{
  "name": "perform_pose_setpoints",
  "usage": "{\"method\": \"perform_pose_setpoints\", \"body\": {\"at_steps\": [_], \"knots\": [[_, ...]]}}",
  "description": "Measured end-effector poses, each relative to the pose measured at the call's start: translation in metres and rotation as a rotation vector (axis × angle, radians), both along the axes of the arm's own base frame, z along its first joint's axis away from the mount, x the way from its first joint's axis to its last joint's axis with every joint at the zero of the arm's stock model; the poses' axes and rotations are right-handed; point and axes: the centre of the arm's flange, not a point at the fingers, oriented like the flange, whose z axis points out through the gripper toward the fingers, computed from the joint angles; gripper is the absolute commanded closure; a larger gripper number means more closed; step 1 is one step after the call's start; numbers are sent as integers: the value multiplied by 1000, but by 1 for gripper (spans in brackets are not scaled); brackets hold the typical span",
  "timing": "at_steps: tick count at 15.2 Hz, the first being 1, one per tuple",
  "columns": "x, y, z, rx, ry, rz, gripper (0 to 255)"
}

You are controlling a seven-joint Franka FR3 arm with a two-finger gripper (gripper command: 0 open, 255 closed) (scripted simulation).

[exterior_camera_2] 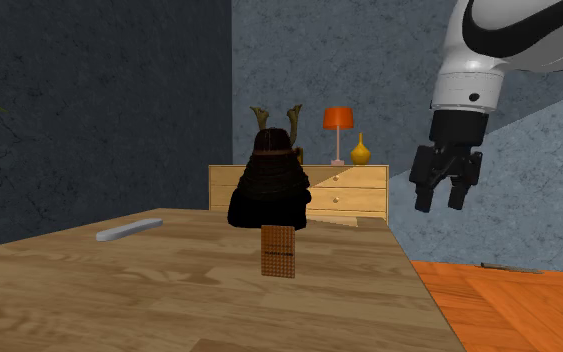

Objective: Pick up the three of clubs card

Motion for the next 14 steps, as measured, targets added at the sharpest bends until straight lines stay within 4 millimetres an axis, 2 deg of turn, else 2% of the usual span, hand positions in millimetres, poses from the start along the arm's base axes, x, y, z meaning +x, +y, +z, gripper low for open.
{"method": "perform_pose_setpoints", "body": {"at_steps": [2,3,6,11,14], "knots": [[-1,5,-1,-4,-12,-18,0],[-3,16,-1,-10,-30,-46,0],[-4,62,-5,-31,-99,-160,0],[5,135,-19,-69,-224,-369,0],[23,180,-28,-90,-299,-494,0]]}}
